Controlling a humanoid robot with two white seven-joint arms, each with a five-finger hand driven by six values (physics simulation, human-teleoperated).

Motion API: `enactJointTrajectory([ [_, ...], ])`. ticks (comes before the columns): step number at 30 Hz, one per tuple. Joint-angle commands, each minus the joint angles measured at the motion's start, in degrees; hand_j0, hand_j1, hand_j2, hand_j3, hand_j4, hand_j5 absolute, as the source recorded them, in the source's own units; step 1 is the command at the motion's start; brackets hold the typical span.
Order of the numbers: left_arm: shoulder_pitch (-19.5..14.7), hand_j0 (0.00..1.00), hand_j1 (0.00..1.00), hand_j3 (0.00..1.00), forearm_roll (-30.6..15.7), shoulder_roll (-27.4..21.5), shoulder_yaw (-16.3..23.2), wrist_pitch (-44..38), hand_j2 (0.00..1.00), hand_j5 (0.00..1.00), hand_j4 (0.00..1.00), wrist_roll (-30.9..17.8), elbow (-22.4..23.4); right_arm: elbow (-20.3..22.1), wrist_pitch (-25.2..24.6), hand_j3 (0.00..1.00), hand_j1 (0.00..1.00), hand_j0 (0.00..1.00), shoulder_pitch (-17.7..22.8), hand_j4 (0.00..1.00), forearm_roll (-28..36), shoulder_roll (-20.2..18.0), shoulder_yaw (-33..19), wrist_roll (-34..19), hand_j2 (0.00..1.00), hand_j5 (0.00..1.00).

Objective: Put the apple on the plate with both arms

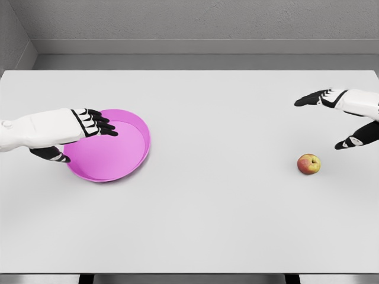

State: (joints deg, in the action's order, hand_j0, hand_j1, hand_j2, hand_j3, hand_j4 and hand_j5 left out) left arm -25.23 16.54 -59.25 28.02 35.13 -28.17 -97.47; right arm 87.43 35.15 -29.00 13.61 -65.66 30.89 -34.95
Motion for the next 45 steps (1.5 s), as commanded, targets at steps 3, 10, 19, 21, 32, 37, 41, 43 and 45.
enactJointTrajectory([
  [3,0.0,1.0,1.0,1.0,-0.4,-0.1,-0.1,-0.1,1.0,1.0,1.0,0.0,-0.1,-4.3,-0.1,1.0,1.0,1.0,0.1,1.0,-0.7,0.7,3.6,0.0,1.0,1.0],
  [10,0.0,1.0,1.0,1.0,-0.4,-0.1,-0.1,-0.1,1.0,1.0,1.0,-0.1,-0.2,-8.0,-0.1,1.0,1.0,1.0,1.3,1.0,-3.7,4.3,6.0,0.0,1.0,1.0],
  [19,0.0,1.0,1.0,1.0,-0.4,-0.1,-0.2,-0.1,1.0,1.0,1.0,-0.1,-0.3,-11.8,-0.1,1.0,1.0,1.0,1.3,1.0,-6.7,7.0,8.0,0.0,1.0,1.0],
  [21,0.0,1.0,1.0,1.0,-0.4,-0.1,-0.2,-0.1,1.0,1.0,1.0,-0.1,-0.3,-12.3,-0.1,1.0,1.0,1.0,1.3,1.0,-7.1,7.5,8.2,0.0,1.0,1.0],
  [32,0.0,1.0,1.0,1.0,-0.4,-0.2,-0.2,-0.1,1.0,1.0,1.0,-0.1,-0.3,-16.6,-0.1,1.0,1.0,1.0,1.0,1.0,-9.8,9.9,8.4,0.0,1.0,1.0],
  [37,0.0,1.0,1.0,1.0,-0.4,-0.2,-0.2,-0.1,1.0,1.0,1.0,-0.1,-0.3,-18.4,-0.1,1.0,1.0,1.0,0.6,1.0,-10.1,10.8,8.5,0.0,1.0,1.0],
  [41,0.0,1.0,1.0,1.0,-0.3,-0.2,-0.2,-0.1,1.0,1.0,1.0,-0.1,-0.3,-18.4,-0.1,1.0,1.0,1.0,0.5,1.0,-10.1,10.8,8.4,0.0,1.0,1.0],
  [43,0.0,1.0,1.0,1.0,-0.3,-0.2,-0.2,-0.1,1.0,1.0,1.0,-0.1,-0.3,-18.4,-0.1,0.99,0.99,0.99,0.5,0.99,-10.1,10.8,8.4,0.0,0.99,0.99],
  [45,0.0,1.0,1.0,1.0,-0.4,-0.2,-0.2,-0.1,1.0,1.0,1.0,-0.1,-0.3,-18.4,-0.1,0.88,0.88,0.88,0.5,0.88,-10.1,10.8,8.4,0.0,0.88,0.88],
])
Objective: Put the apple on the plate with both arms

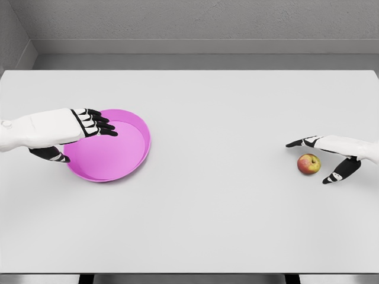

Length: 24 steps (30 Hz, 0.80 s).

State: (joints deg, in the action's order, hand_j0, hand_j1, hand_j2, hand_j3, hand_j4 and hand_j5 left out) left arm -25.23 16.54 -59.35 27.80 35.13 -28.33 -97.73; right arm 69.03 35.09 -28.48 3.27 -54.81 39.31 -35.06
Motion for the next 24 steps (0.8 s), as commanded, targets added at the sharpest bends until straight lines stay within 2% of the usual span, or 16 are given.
enactJointTrajectory([
  [1,0.0,1.0,1.0,1.0,-0.4,-0.1,0.0,-0.1,1.0,1.0,1.0,0.0,0.0,0.0,-0.1,0.83,0.83,0.83,0.0,0.83,0.2,0.0,0.0,0.1,0.83,0.83],
  [6,0.0,1.0,1.0,1.0,-0.3,-0.1,0.0,-0.1,1.0,1.0,1.0,0.0,0.0,0.1,-0.1,0.82,0.82,0.82,-0.1,0.82,0.2,0.1,0.0,0.1,0.82,0.82],
  [8,0.0,1.0,1.0,1.0,-0.3,-0.1,0.0,-0.1,1.0,1.0,1.0,0.0,0.0,0.1,-0.1,0.77,0.77,0.77,-0.1,0.77,0.3,0.1,0.0,0.1,0.77,0.77],
  [11,-0.1,1.0,1.0,1.0,-0.4,-0.1,0.0,-0.1,1.0,1.0,1.0,0.0,0.0,0.1,-0.1,0.76,0.76,0.76,-0.1,0.76,0.3,0.1,-0.1,0.1,0.76,0.76],
  [14,0.0,1.0,1.0,1.0,-0.4,-0.1,0.0,-0.1,1.0,1.0,1.0,0.0,0.0,0.1,-0.1,0.7,0.7,0.7,-0.1,0.7,0.3,0.1,0.0,0.1,0.7,0.7],
  [18,-0.1,1.0,1.0,1.0,-0.4,-0.1,0.0,-0.1,1.0,1.0,1.0,0.0,0.0,0.1,-0.1,0.67,0.67,0.67,-0.2,0.67,0.4,0.1,-0.1,0.1,0.67,0.67],
  [19,-0.1,1.0,1.0,1.0,-0.4,-0.1,0.0,-0.1,1.0,1.0,1.0,0.0,0.0,0.1,-0.1,0.62,0.62,0.62,-0.2,0.62,0.4,0.3,0.0,0.1,0.62,0.62],
  [24,-0.1,1.0,1.0,1.0,-0.4,-0.1,0.0,-0.1,1.0,1.0,1.0,0.0,0.0,0.2,-0.1,0.55,0.55,0.55,-0.2,0.55,0.6,1.3,0.0,0.1,0.55,0.55],
])
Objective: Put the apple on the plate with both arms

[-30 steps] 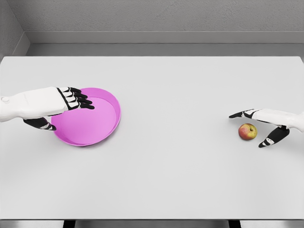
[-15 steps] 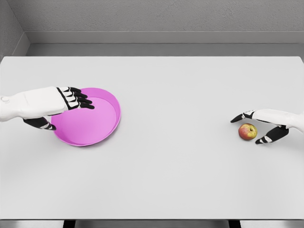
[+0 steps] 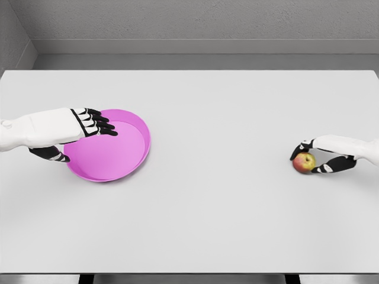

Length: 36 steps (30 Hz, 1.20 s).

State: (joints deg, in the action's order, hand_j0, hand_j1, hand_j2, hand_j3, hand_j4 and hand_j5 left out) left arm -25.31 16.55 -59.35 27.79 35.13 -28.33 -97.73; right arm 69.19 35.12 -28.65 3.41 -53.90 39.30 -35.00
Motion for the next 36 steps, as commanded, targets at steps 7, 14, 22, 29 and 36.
enactJointTrajectory([
  [7,0.0,1.0,1.0,1.0,-0.3,-0.1,0.0,-0.1,1.0,1.0,1.0,0.0,0.0,0.7,-0.1,0.5,0.5,0.5,-0.2,0.5,3.1,1.1,0.0,0.0,0.5,0.5],
  [14,0.0,1.0,1.0,1.0,-0.4,-0.2,0.1,-0.1,1.0,1.0,1.0,0.0,0.0,16.1,-0.1,0.48,0.48,0.48,-4.0,0.48,7.5,4.1,0.9,0.0,0.48,0.48],
  [22,0.0,1.0,1.0,1.0,-0.4,-0.2,0.1,-0.1,1.0,1.0,1.0,0.0,0.0,12.6,-0.1,0.58,0.58,0.58,-6.3,0.58,7.4,7.1,-0.2,0.0,0.58,0.58],
  [29,0.0,1.0,1.0,1.0,-0.4,-0.1,0.1,-0.1,1.0,1.0,1.0,0.0,0.0,2.4,-0.1,1.0,1.0,1.0,-5.4,1.0,6.9,6.2,-7.7,0.0,1.0,1.0],
  [36,-16.9,1.0,1.0,1.0,0.1,6.3,20.9,-0.1,1.0,1.0,1.0,-0.1,0.2,-0.9,-0.1,1.0,1.0,1.0,-4.9,1.0,7.0,3.0,-9.7,0.0,1.0,1.0],
])
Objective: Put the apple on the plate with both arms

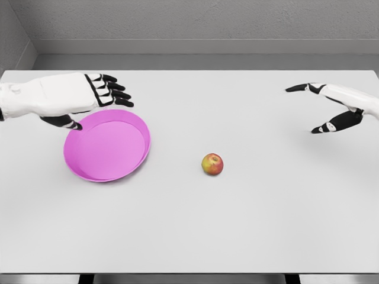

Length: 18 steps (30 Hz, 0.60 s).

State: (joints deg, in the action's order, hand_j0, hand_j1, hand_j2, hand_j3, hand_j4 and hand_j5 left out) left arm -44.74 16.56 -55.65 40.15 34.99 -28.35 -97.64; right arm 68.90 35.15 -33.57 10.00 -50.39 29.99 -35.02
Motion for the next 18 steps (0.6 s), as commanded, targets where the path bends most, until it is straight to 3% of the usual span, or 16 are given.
enactJointTrajectory([
  [1,-0.8,1.0,1.0,1.0,0.0,5.4,12.2,0.0,1.0,1.0,1.0,0.0,0.0,-0.5,-0.1,1.0,1.0,1.0,0.1,1.0,0.4,-0.6,-1.2,0.0,1.0,1.0],
  [3,-8.5,1.0,1.0,1.0,0.0,14.2,18.8,0.0,1.0,1.0,1.0,0.0,0.3,-0.3,-0.1,1.0,1.0,1.0,0.5,1.0,0.4,-0.5,-2.7,0.0,1.0,1.0],
  [7,-11.5,1.0,1.0,1.0,0.1,23.8,26.0,0.0,1.0,1.0,1.0,0.0,0.7,0.1,-0.1,1.0,1.0,1.0,0.6,1.0,0.3,-0.7,-2.9,0.0,1.0,1.0],
  [10,-11.9,1.0,1.0,1.0,0.0,27.4,26.9,0.0,1.0,1.0,1.0,0.1,6.8,1.1,-0.1,1.0,1.0,1.0,0.7,1.0,0.5,-2.3,-3.4,0.0,1.0,1.0],
  [13,-11.9,1.0,1.0,1.0,-0.4,27.8,26.8,0.0,1.0,1.0,1.0,0.4,8.4,3.5,-0.1,1.0,1.0,1.0,0.9,1.0,0.7,-4.9,-4.5,0.0,1.0,1.0],
  [17,-12.0,1.0,1.0,1.0,-0.4,30.0,26.5,0.0,1.0,1.0,1.0,0.6,20.0,3.5,-0.1,1.0,1.0,1.0,0.9,1.0,0.7,-5.0,-4.5,0.0,1.0,1.0],
  [18,-12.3,1.0,1.0,1.0,-0.4,30.0,26.4,0.0,1.0,1.0,1.0,0.6,21.2,3.5,-0.1,1.0,1.0,1.0,0.9,1.0,0.7,-5.0,-4.5,0.0,1.0,1.0],
])
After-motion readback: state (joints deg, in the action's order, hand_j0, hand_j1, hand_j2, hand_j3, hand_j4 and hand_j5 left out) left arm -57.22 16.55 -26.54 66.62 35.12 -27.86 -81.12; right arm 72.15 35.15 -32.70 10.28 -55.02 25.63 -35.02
